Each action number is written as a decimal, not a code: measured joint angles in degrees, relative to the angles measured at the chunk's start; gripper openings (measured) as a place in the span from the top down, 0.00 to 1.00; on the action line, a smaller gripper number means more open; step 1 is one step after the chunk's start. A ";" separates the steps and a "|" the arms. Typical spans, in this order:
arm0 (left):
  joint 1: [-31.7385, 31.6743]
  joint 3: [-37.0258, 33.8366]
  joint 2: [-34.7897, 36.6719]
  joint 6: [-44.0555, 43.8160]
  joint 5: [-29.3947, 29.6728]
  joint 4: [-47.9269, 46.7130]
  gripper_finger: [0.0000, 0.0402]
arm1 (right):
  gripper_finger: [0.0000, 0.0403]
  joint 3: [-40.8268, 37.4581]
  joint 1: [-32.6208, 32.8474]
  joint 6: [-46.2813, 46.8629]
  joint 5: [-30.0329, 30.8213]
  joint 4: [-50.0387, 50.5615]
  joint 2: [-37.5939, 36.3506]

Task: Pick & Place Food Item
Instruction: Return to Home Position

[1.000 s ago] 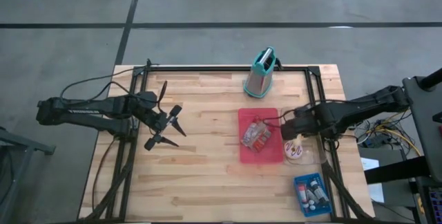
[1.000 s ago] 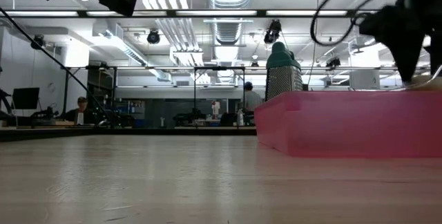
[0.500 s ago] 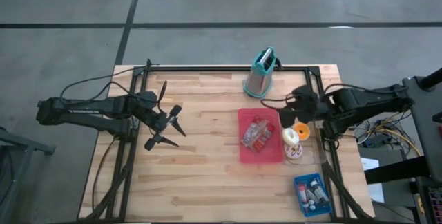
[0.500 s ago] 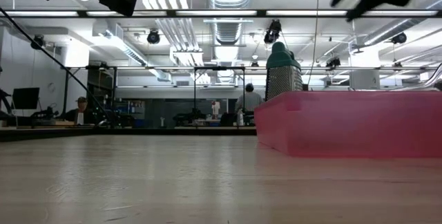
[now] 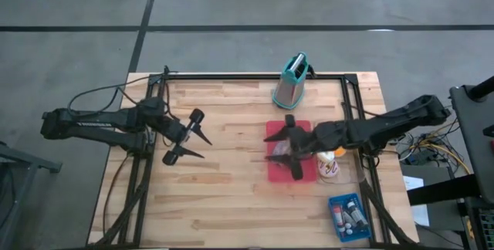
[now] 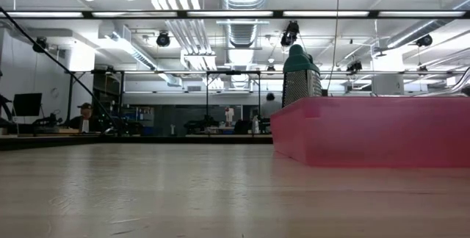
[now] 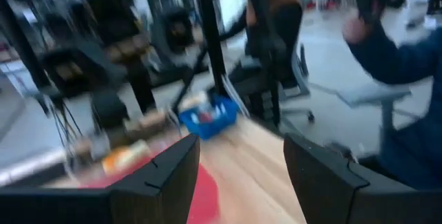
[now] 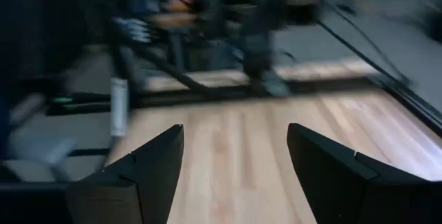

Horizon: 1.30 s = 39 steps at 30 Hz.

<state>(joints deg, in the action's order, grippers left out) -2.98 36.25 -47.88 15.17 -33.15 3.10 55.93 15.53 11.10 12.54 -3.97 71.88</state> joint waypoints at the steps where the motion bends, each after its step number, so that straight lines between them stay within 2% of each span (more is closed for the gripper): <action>1: 0.00 0.00 0.00 -0.62 -0.02 1.97 0.46 | 0.36 -0.57 0.00 -1.24 -1.72 -2.25 0.55; 4: 0.00 0.00 0.09 -3.85 -0.01 5.44 0.46 | 0.37 -1.87 -0.03 -2.00 -0.23 -4.01 1.41; 9: 0.00 0.00 0.10 -6.53 -0.01 7.11 0.46 | 0.39 -3.78 -0.42 -2.22 12.46 -3.27 1.49; 12: 0.00 0.00 0.05 -6.56 -0.01 7.09 0.46 | 0.39 -4.03 -0.37 -2.52 16.18 -3.23 1.48; 24: 0.02 0.00 -0.18 -6.51 0.00 6.00 0.46 | 0.36 -4.07 -0.44 -2.05 15.91 -4.57 1.48; 28: 0.04 0.02 -1.13 -6.74 1.36 5.78 0.47 | 0.37 -4.08 -0.42 0.61 15.90 -4.51 1.48; 32: 0.03 0.02 -2.80 -6.89 7.41 5.78 0.55 | 0.38 -4.09 -0.55 0.75 15.91 -4.55 1.48; 39: 0.15 0.02 -5.17 -7.06 7.06 5.73 0.77 | 0.48 -4.79 -0.38 -1.81 15.91 -5.31 1.52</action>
<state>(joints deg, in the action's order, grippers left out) -2.83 36.27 -53.04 8.11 -26.10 8.83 51.14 15.15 9.29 28.45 -9.28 73.40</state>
